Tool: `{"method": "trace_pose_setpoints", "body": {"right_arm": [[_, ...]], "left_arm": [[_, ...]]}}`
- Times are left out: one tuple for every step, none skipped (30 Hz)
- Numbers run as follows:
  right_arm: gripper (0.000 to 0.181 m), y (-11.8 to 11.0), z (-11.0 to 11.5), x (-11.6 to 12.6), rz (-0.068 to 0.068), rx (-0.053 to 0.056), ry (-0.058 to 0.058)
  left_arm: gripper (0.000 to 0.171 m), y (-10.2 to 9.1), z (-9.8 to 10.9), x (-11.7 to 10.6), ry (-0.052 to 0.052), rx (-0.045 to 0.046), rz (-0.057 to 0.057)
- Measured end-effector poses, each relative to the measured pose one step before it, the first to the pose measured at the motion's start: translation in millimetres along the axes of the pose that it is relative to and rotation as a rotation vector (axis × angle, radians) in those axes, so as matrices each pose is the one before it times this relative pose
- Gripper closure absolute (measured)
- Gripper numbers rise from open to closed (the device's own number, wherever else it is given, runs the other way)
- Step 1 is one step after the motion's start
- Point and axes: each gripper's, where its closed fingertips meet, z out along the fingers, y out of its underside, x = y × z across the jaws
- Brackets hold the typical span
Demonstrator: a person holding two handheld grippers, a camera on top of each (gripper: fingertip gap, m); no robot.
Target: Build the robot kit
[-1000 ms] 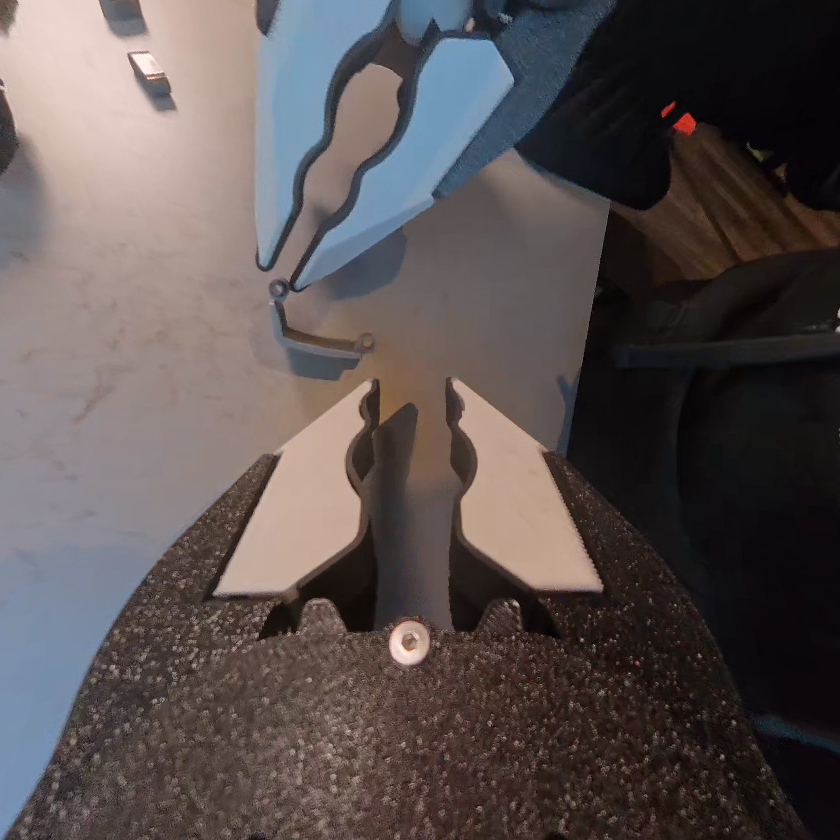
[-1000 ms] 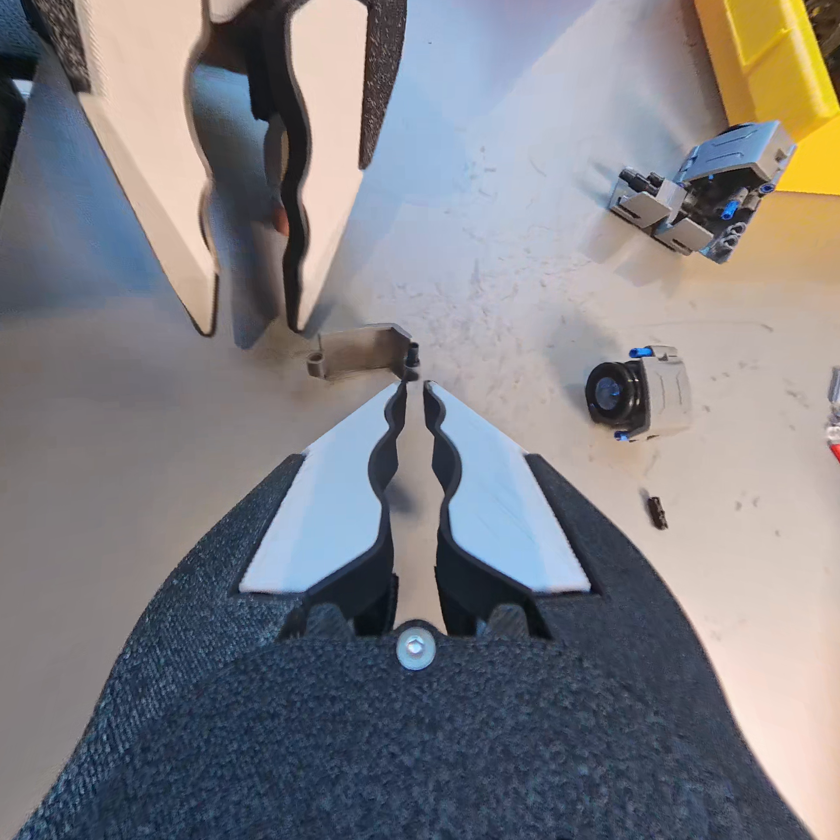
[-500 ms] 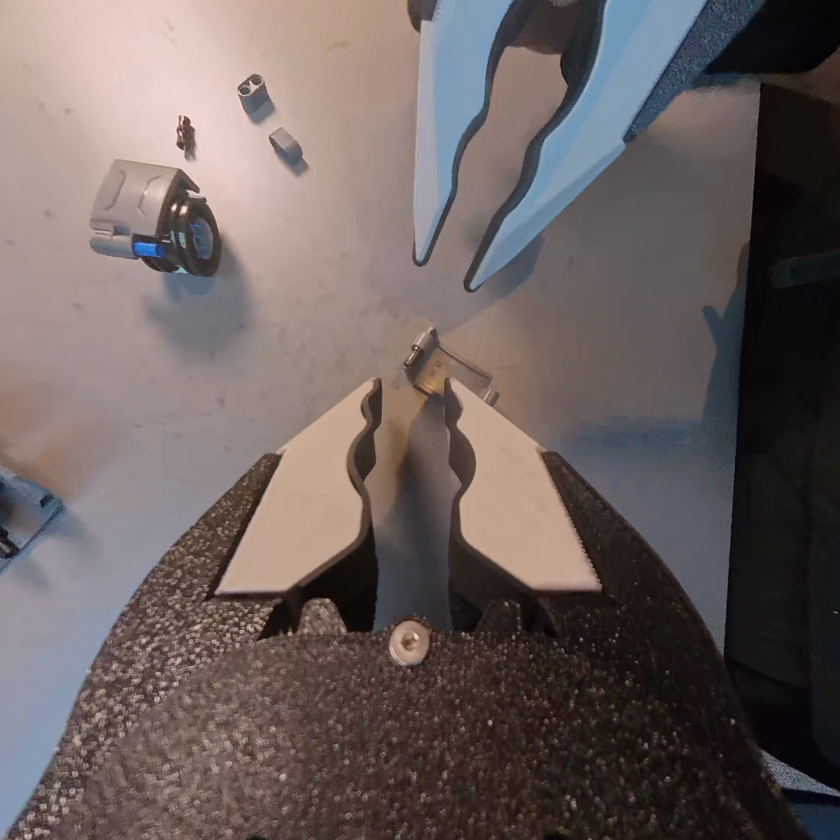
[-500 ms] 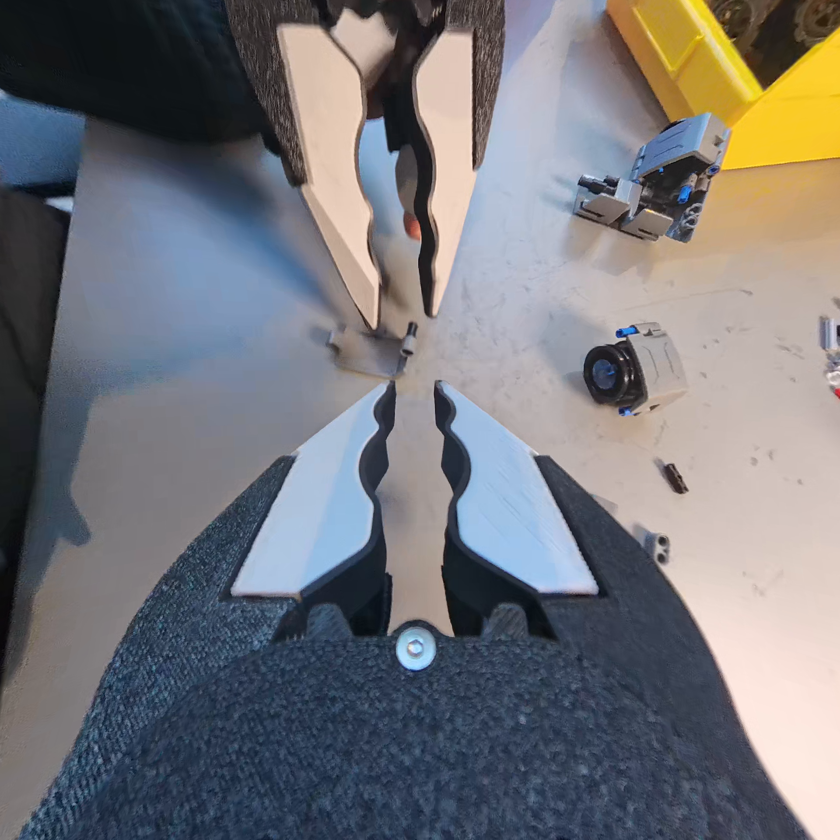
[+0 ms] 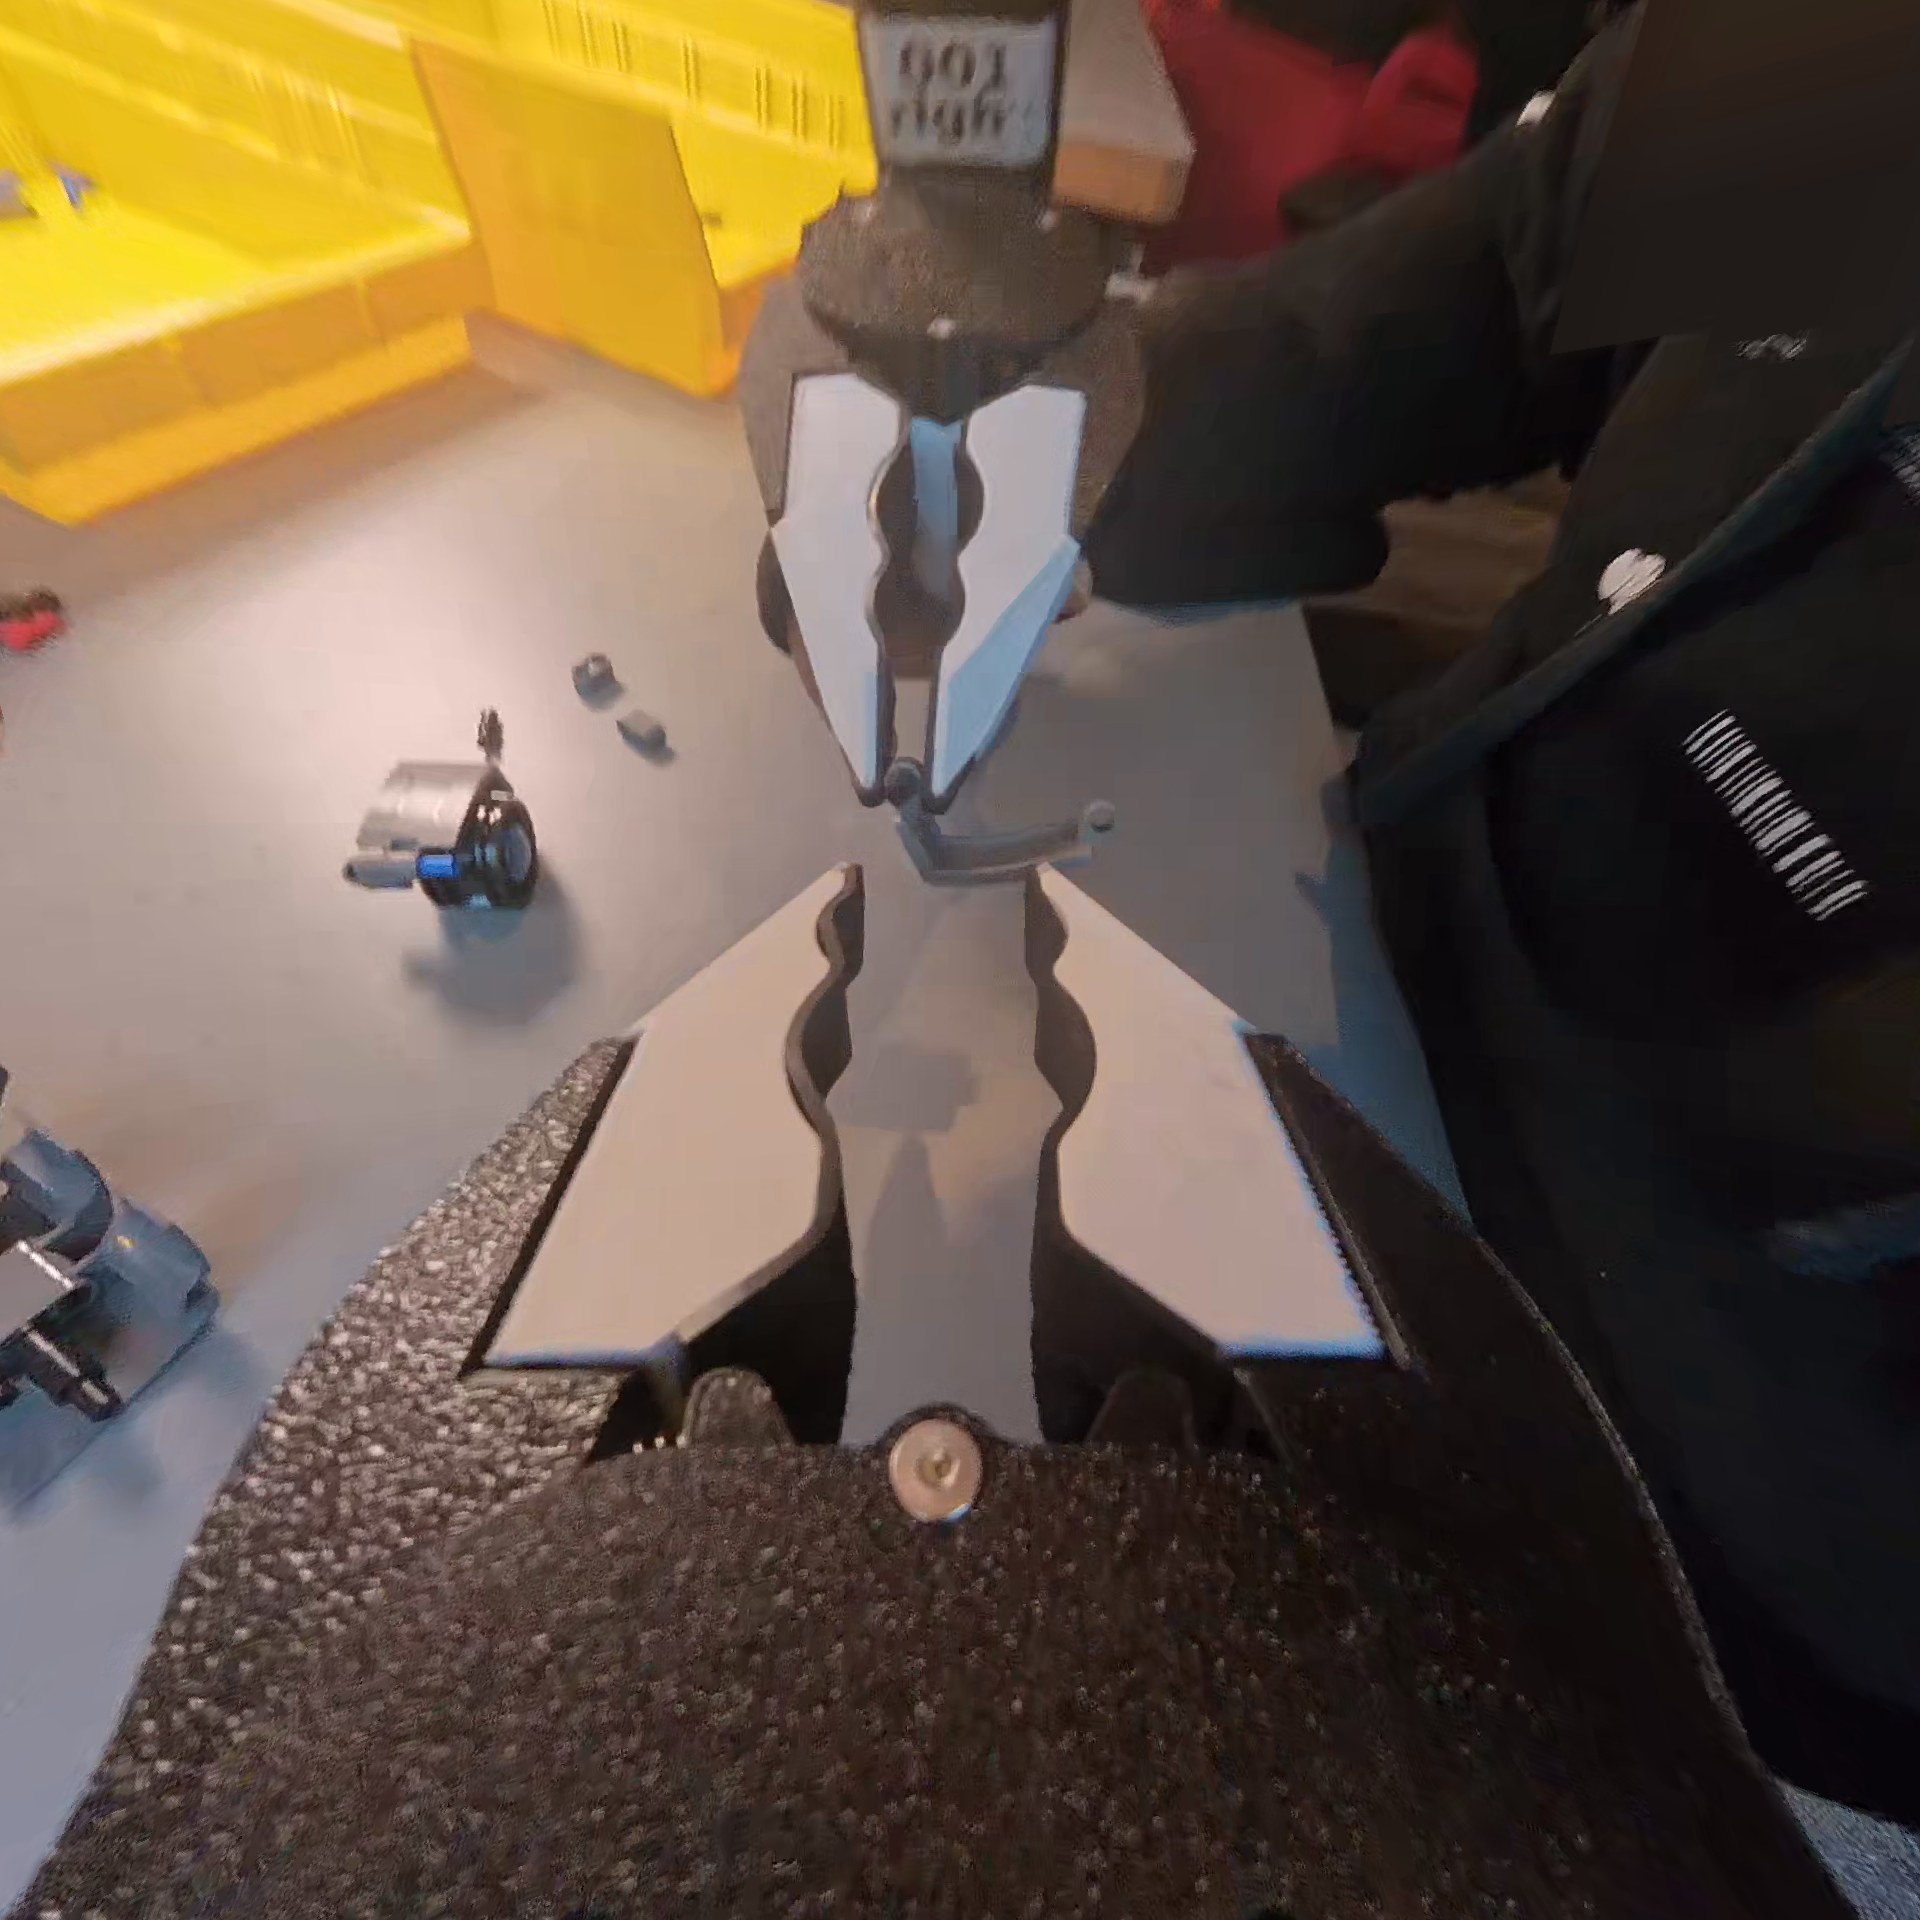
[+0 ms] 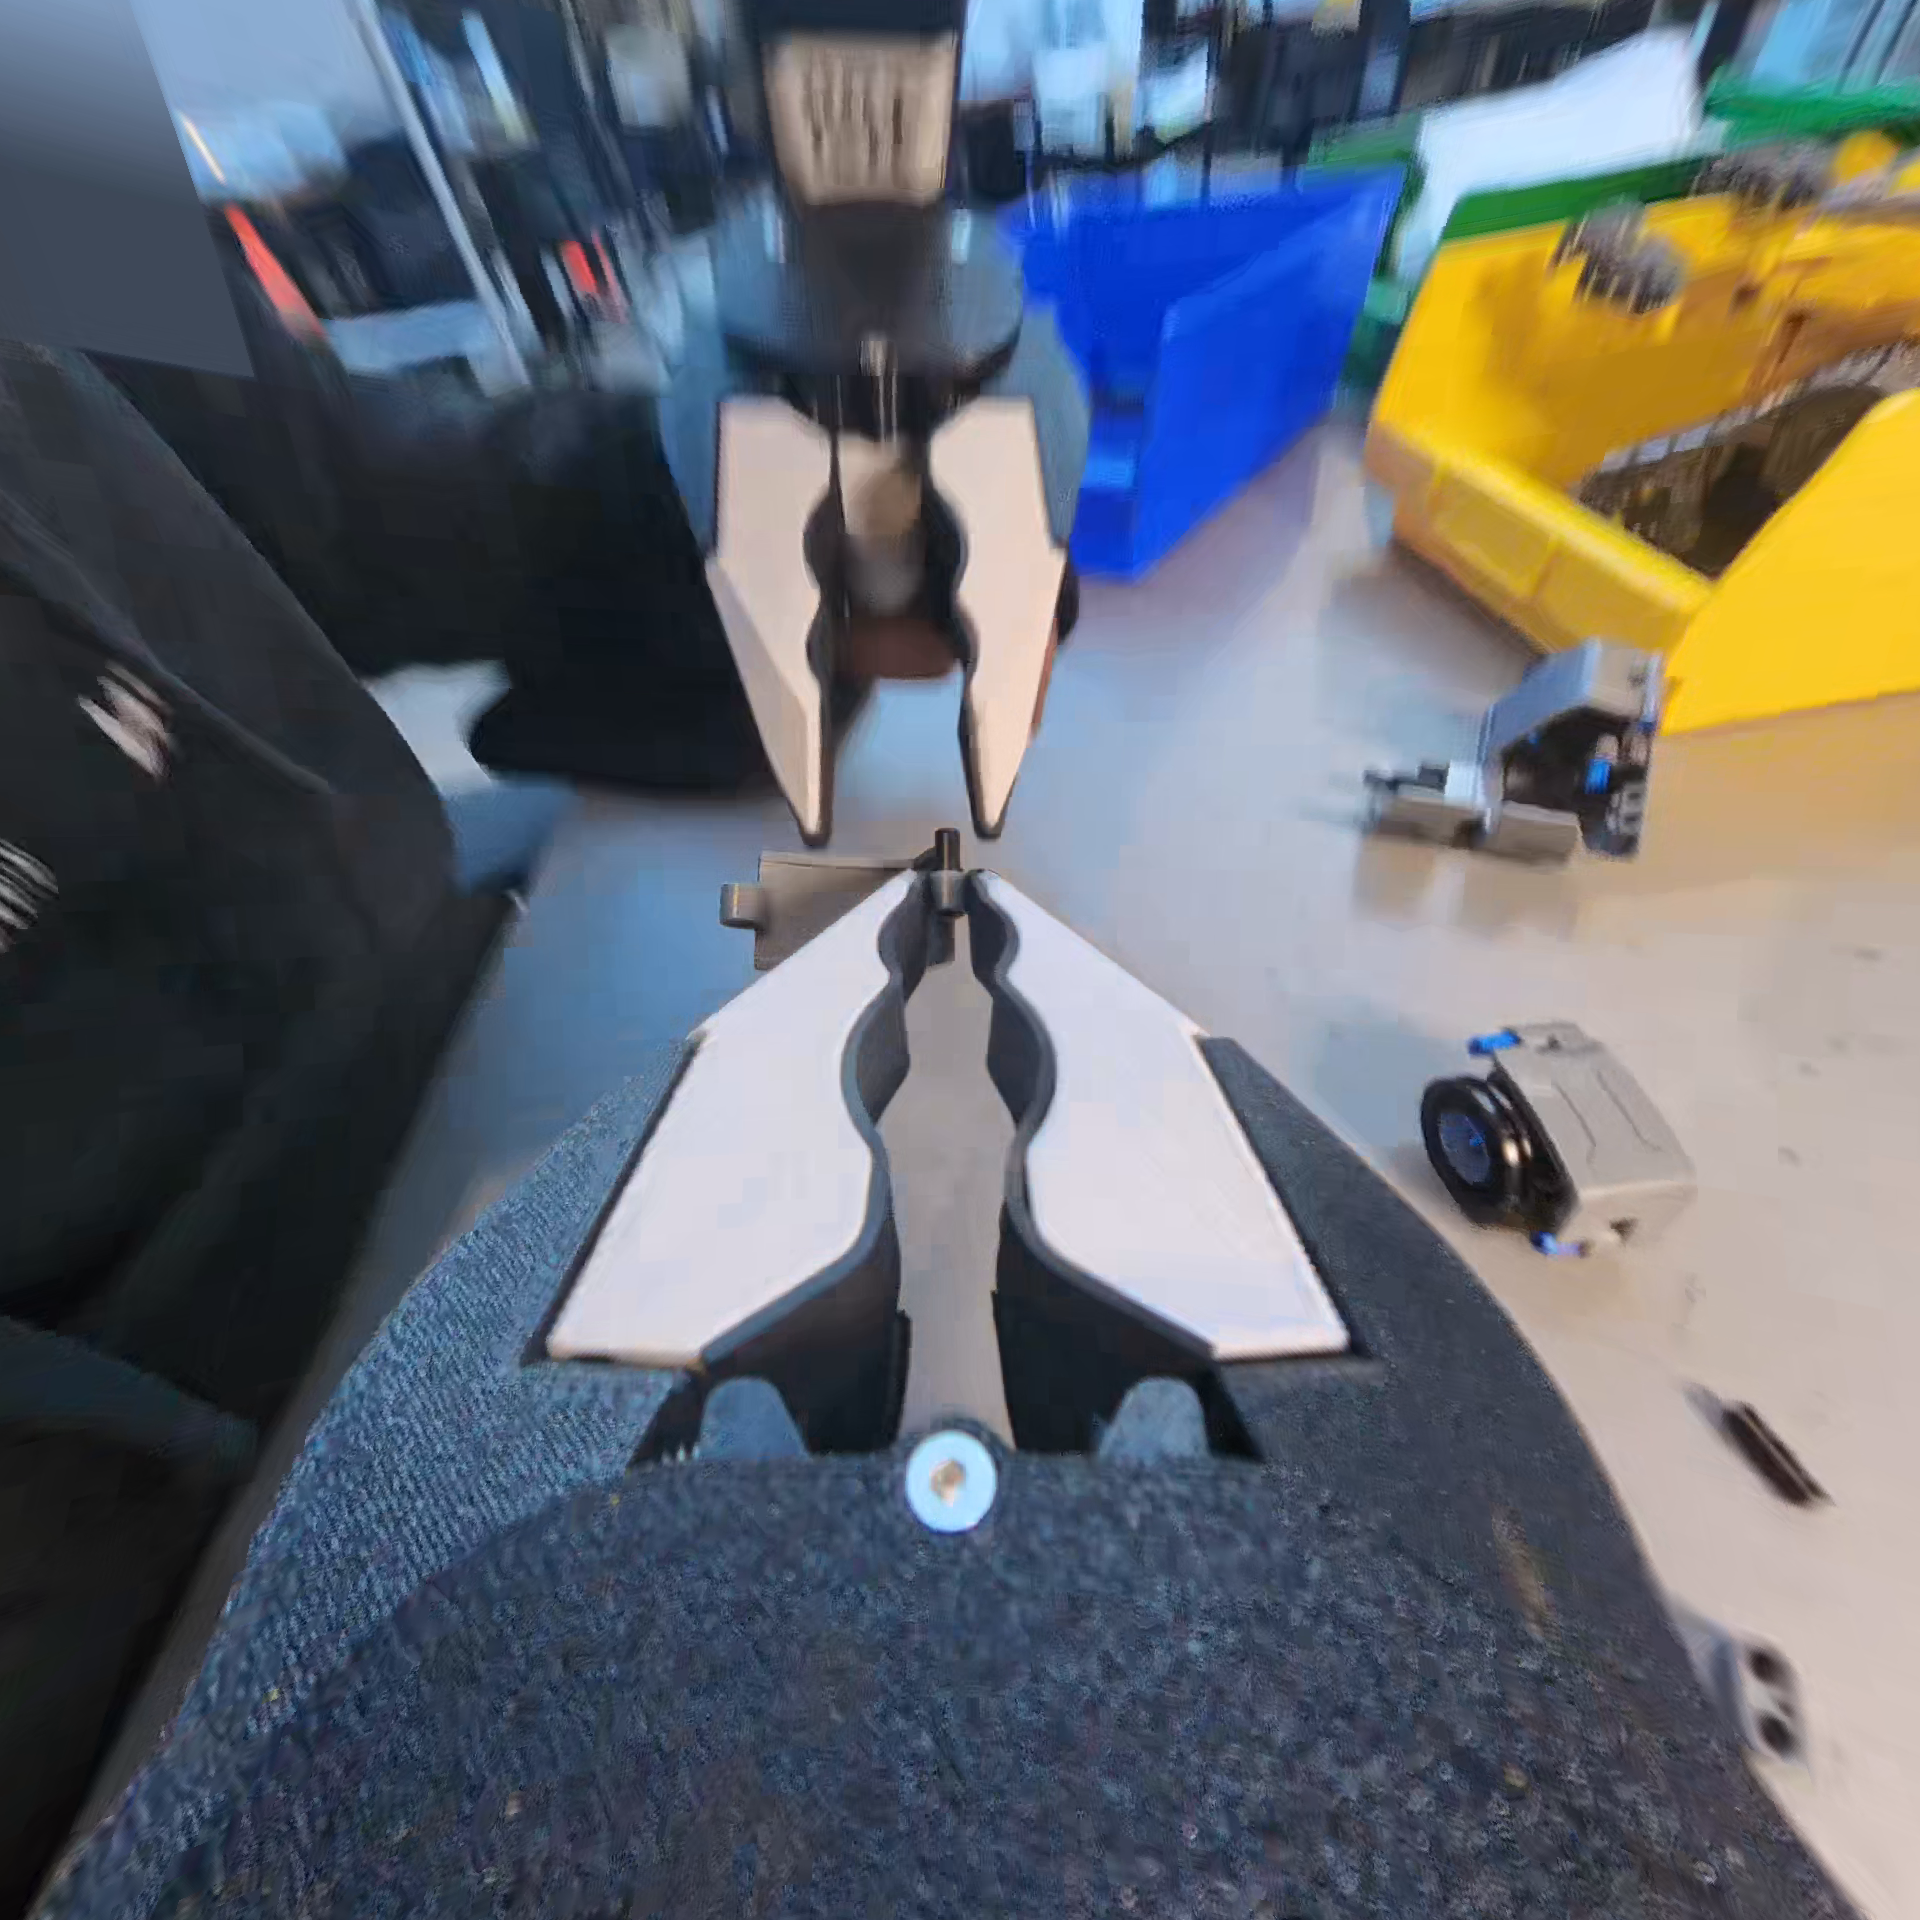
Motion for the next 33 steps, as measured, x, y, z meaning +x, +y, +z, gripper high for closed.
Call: {"method": "trace_pose_setpoints", "body": {"right_arm": [[0.175,-14.78,-6.29,-2.95,0.0438,0.1014,-0.0381],[0.175,-12.42,-4.53,-3.51,0.0242,0.0827,-0.0333],[0.175,-10.41,-2.91,-2.74,0.0005,0.0678,-0.0196],[0.176,-8.1,-1.38,-2.59,-0.006,0.0509,-0.0153],[0.176,-5.17,0.04,-2.18,-0.0083,0.0276,-0.0101],[0.175,-2.41,0.72,-0.98,-0.0202,0.0082,0.0013],[0.176,-0.39,1.02,-0.48,-0.0324,-0.0056,0.0089],[0.175,0.57,0.67,0.9,-0.0356,-0.0111,0.02],[0.176,-0.87,-0.33,0.43,-0.0276,-0.0003,0.0163],[0.175,1.04,-1.2,1.99,-0.0198,-0.0103,0.0204],[0.175,3.53,-1.42,1.71,-0.0238,-0.024,0.0154],[0.175,5.29,-1.41,2.09,-0.0235,-0.0341,0.0172],[0.175,6.79,-0.97,2.97,-0.0203,-0.0427,0.0203],[0.175,6.8,-0.43,2.26,-0.019,-0.0431,0.0164],[0.174,8.53,0.33,3.65,-0.0159,-0.0555,0.0245],[0.174,9.44,0.97,2.13,-0.0173,-0.0607,0.0152],[0.174,8.63,1.07,0.05,-0.0137,-0.0527,0.0041],[0.174,7.41,1.05,0.02,-0.0085,-0.0409,0.0061],[0.173,10.03,1.98,-0.39,-0.0067,-0.0547,0.0028],[0.173,9.96,2.12,-2.51,-0.0168,-0.0535,-0.0084],[0.173,7.92,1.62,-0.67,-0.0275,-0.0429,0.0074],[0.172,5.58,1.08,-0.37,-0.0293,-0.0311,0.0084],[0.168,3.92,0.9,-2.45,-0.022,-0.026,-0.0085],[0.166,3.26,1.04,-2.65,-0.0168,-0.0276,-0.0137],[0.164,3.21,1.25,-1.83,-0.0219,-0.0312,-0.0097],[0.164,1.7,1.35,-1.98,-0.0259,-0.0239,-0.0095],[0.165,1.22,1.53,-2.21,-0.0225,-0.0217,-0.0125],[0.167,2.7,2.21,-1.7,-0.0185,-0.031,-0.0115],[0.174,4.4,2.53,-0.32,-0.023,-0.0375,-0.0034],[0.175,3.53,2.27,0.41,-0.0242,-0.0255,0.0023],[0.175,1.14,1.17,0.29,-0.0116,-0.0053,-0.0031],[0.176,-0.21,0.06,-0.01,0.0054,0.0077,-0.0133],[0.176,0.02,-0.1,-0.4,0.0095,0.008,-0.0202]], "left_arm": [[0.138,-9.4,-1.9,3.75,0.0041,0.05541,0.0023],[0.136,-8.91,-0.17,3.75,0.0144,0.05058,-0.0126],[0.131,-8.15,1.43,5.49,0.0314,0.04668,-0.0216],[0.128,-7.26,2.61,5.23,0.033,0.03993,-0.0233],[0.125,-6.05,3.36,3.87,0.0256,0.03252,-0.02],[0.124,-4.39,3.56,2.51,0.0175,0.02157,-0.017],[0.124,-2.7,3.27,1.31,0.01,0.00957,-0.0136],[0.124,-2.02,2.64,0.39,0.0023,0.00477,-0.0081],[0.125,-0.56,1.68,-2.27,-0.016,-0.00385,-0.0013],[0.126,1.65,1.24,-2.15,-0.0161,-0.01787,0.0039],[0.126,4.03,1.3,-2.63,-0.0225,-0.03124,0.0099],[0.127,5.56,1.53,-3.73,-0.0323,-0.03644,0.0148],[0.128,6.36,2.08,-4.39,-0.0359,-0.03755,0.0082],[0.128,6.94,2.71,-4.52,-0.0344,-0.03923,-0.0048],[0.128,7.67,3.14,-5.54,-0.0405,-0.04268,-0.0107],[0.129,7.93,3.85,-4.12,-0.0365,-0.04084,0.0009],[0.129,8.08,4.12,-2.62,-0.032,-0.04034,0.0091],[0.129,8.5,4.38,-3.09,-0.0352,-0.04548,0.0059],[0.129,8.6,4.62,-1.23,-0.0233,-0.04952,0.0026],[0.129,8.07,4.65,-0.28,-0.0166,-0.04667,0.0065],[0.129,7.82,4.48,-1.89,-0.0279,-0.04752,0.0063],[0.129,7.81,4.43,-1.09,-0.0211,-0.05082,0.0081],[0.129,6.65,4.16,1.18,-0.0056,-0.04649,0.0067],[0.129,4.06,3.57,1.02,-0.0058,-0.03217,0.0039],[0.129,3.12,3.07,1.53,0.0002,-0.02961,-0.0002],[0.129,2.2,2.55,1.53,0.0026,-0.02562,0.0005],[0.129,0.47,1.9,0.23,-0.0034,-0.01496,-0.0001],[0.129,-0.92,1.1,0.34,0.0006,-0.00609,-0.0029],[0.129,-0.67,0.7,0.73,0.0069,-0.00728,-0.0085],[0.129,-0.1,0.53,0.27,0.0065,-0.007,-0.0085],[0.129,-0.09,0.05,-0.16,0.0043,-0.00259,-0.0056],[0.129,0.18,-0.33,0.04,0.0042,0.00338,0.0046],[0.129,0.5,-0.66,0.53,0.0063,0.0062,0.0097]]}}
